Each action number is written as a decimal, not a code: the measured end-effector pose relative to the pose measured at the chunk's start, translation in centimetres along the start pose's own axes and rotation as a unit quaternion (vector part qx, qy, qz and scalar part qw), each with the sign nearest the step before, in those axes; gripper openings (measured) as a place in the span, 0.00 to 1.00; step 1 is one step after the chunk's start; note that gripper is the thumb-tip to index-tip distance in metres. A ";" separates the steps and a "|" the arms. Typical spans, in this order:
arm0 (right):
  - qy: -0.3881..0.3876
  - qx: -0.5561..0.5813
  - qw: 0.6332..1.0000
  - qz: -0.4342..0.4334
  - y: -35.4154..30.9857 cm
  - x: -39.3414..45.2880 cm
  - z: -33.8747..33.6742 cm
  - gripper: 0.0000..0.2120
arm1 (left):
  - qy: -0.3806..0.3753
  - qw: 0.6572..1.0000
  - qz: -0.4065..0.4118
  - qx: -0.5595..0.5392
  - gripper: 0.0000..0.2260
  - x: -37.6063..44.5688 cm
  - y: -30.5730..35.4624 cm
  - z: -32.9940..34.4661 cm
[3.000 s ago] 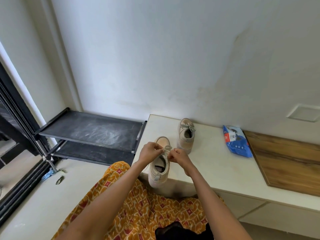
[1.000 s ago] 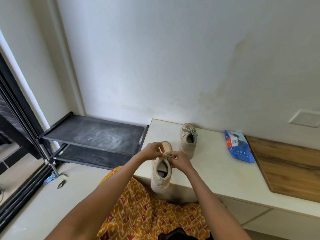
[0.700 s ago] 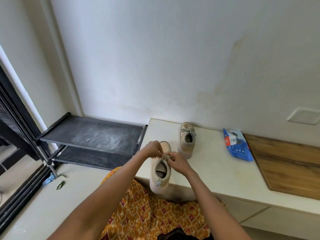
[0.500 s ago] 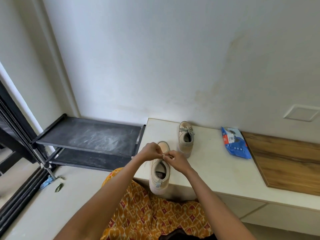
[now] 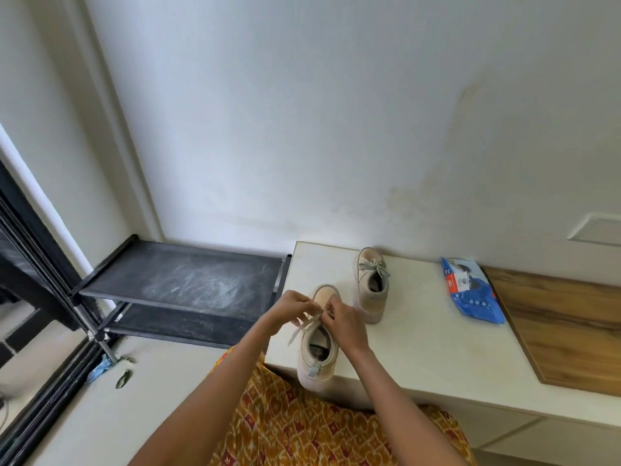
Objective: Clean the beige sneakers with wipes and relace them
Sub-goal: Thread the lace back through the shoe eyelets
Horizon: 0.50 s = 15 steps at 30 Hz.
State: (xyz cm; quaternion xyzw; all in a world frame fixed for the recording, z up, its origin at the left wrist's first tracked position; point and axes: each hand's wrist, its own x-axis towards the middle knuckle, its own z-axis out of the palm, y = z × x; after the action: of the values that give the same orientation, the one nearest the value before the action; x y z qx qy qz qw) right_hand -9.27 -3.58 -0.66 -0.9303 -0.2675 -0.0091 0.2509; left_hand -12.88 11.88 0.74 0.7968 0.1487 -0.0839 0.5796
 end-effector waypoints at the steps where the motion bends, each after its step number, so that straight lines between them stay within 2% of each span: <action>1: 0.001 0.000 1.000 -0.003 0.1 -0.1 0.2 0.07 | 0.002 1.000 -0.011 -0.015 0.08 0.1 -0.1 -0.1; 8: 0.024 0.012 1.000 -0.016 1.0 -0.6 0.5 0.07 | -0.077 0.996 -0.043 0.025 0.09 1.1 0.3 0.4; 11: 0.031 0.006 0.999 -0.030 0.9 -0.8 0.6 0.07 | -0.009 0.998 -0.047 0.042 0.05 1.0 0.0 0.1; 14: 0.036 -0.005 0.999 -0.026 0.8 -0.9 0.8 0.06 | 0.116 0.989 -0.063 -0.069 0.05 1.2 -1.1 0.8; 15: 0.035 -0.002 0.999 -0.018 0.8 -1.0 0.8 0.05 | 0.135 0.983 -0.069 -0.103 0.07 1.2 -1.4 1.2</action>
State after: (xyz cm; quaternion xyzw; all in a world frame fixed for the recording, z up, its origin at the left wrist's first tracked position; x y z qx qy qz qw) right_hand -9.87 -4.26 -1.87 -0.9251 -0.2749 -0.0467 0.2577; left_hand -12.14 11.35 -1.22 0.7248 0.2884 0.0006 0.6257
